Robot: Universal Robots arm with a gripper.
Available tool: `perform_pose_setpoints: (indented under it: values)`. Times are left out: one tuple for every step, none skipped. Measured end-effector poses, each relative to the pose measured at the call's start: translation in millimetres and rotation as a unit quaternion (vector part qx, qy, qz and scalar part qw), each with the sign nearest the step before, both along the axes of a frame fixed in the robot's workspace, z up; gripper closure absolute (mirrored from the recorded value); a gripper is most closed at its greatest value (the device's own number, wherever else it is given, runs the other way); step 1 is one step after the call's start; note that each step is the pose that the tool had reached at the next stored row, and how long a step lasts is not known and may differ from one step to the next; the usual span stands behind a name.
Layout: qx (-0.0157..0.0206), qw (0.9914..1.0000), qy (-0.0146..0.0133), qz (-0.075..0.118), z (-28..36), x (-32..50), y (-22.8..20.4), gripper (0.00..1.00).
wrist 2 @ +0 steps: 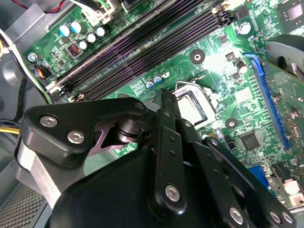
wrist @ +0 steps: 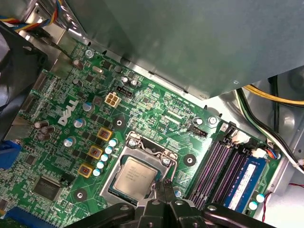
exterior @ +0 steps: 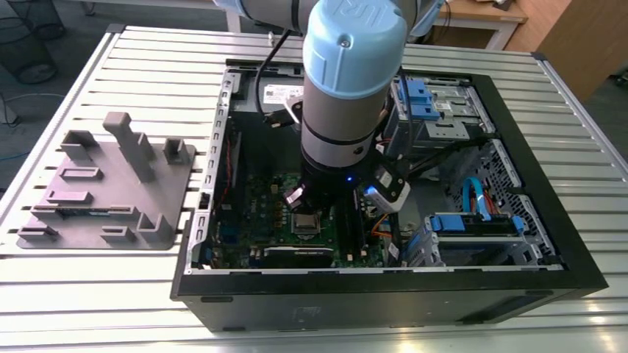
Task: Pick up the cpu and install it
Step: 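Install the first cpu locking lever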
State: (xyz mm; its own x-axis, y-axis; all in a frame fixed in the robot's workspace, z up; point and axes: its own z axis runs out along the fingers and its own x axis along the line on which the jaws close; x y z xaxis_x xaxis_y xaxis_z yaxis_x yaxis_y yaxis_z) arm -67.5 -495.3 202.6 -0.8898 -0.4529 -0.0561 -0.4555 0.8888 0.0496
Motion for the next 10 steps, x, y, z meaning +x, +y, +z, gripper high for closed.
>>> perform_pose_setpoints:
  values:
    - [0.0000,1.00000,0.0000,0.000,0.0,0.0,0.0,0.89]
    - [0.0000,1.00000,0.0001,0.000,0.0,0.0,0.0,0.89]
    - [0.0001,1.00000,0.0000,0.000,-0.2,0.0,-0.1,0.89]
    - [0.0001,1.00000,0.0000,0.000,-0.5,0.0,-0.2,0.89]
    - [0.0001,1.00000,0.0000,0.000,-0.8,0.0,-0.3,0.89]
    - [0.0001,1.00000,0.0000,0.000,-1.3,0.0,-0.5,0.89]
    - [0.0000,1.00000,0.0001,0.000,-1.9,0.0,-0.9,0.89]
    - [0.0000,1.00000,0.0001,0.000,-2.5,0.0,-1.3,0.89]
    - [-0.0001,1.00000,0.0001,0.000,-2.9,0.0,-1.8,0.89]
    - [0.0000,1.00000,0.0001,0.000,-3.3,0.1,-2.5,0.89]
